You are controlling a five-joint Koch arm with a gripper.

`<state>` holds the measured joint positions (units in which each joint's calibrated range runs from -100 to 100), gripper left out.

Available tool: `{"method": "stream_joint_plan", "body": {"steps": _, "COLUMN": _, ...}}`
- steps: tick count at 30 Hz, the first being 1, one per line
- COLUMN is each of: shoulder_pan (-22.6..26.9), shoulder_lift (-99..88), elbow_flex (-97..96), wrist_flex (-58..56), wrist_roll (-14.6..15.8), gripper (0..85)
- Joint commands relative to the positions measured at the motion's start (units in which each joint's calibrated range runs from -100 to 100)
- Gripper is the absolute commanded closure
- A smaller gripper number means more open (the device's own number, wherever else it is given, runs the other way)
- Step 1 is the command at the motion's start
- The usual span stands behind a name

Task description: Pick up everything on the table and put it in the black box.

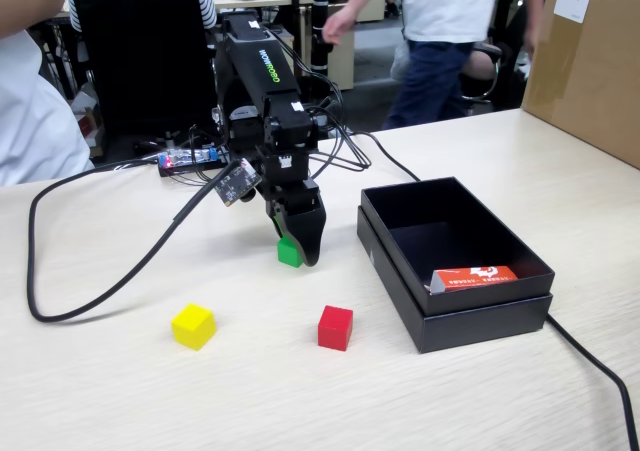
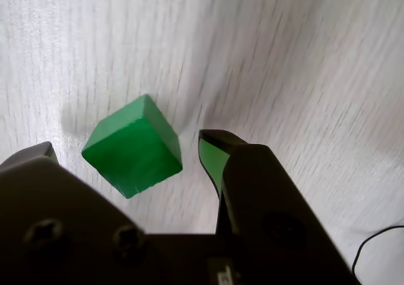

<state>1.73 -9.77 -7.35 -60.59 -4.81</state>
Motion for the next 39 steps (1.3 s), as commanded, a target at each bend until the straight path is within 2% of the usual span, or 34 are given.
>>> {"method": "stream_joint_plan", "body": {"steps": 1, "shoulder_pan": -0.3, "shoulder_lift": 0.2, "elbow_flex": 3.9, "wrist_flex": -1.2, "wrist_roll": -1.6, "gripper": 40.8}}
{"method": "stream_joint_plan", "body": {"steps": 7, "shoulder_pan": -0.5, "shoulder_lift": 2.8, "elbow_flex": 5.0, "wrist_flex": -1.3, "wrist_roll": -3.4, "gripper": 43.6}}
{"method": "stream_joint_plan", "body": {"steps": 11, "shoulder_pan": -0.5, "shoulder_lift": 4.1, "elbow_flex": 5.8, "wrist_flex": -1.3, "wrist_roll": -4.2, "gripper": 52.5}}
{"method": "stream_joint_plan", "body": {"steps": 17, "shoulder_pan": -0.5, "shoulder_lift": 5.0, "elbow_flex": 5.8, "wrist_flex": -2.3, "wrist_roll": -4.8, "gripper": 53.3}}
{"method": "stream_joint_plan", "body": {"steps": 19, "shoulder_pan": -0.5, "shoulder_lift": 5.0, "elbow_flex": 5.9, "wrist_flex": -2.4, "wrist_roll": -5.0, "gripper": 59.8}}
{"method": "stream_joint_plan", "body": {"steps": 23, "shoulder_pan": -0.5, "shoulder_lift": 5.1, "elbow_flex": 5.8, "wrist_flex": -2.5, "wrist_roll": -5.1, "gripper": 60.1}}
{"method": "stream_joint_plan", "body": {"steps": 27, "shoulder_pan": -0.5, "shoulder_lift": 4.6, "elbow_flex": 5.9, "wrist_flex": -2.7, "wrist_roll": -5.2, "gripper": 77.3}}
{"method": "stream_joint_plan", "body": {"steps": 29, "shoulder_pan": -0.5, "shoulder_lift": 4.0, "elbow_flex": 5.7, "wrist_flex": -2.7, "wrist_roll": -5.1, "gripper": 82.3}}
{"method": "stream_joint_plan", "body": {"steps": 35, "shoulder_pan": -0.6, "shoulder_lift": -3.8, "elbow_flex": 6.2, "wrist_flex": -6.6, "wrist_roll": -4.5, "gripper": 84.6}}
{"method": "stream_joint_plan", "body": {"steps": 39, "shoulder_pan": 0.5, "shoulder_lift": -16.6, "elbow_flex": 8.6, "wrist_flex": -9.4, "wrist_roll": -2.3, "gripper": 84.6}}
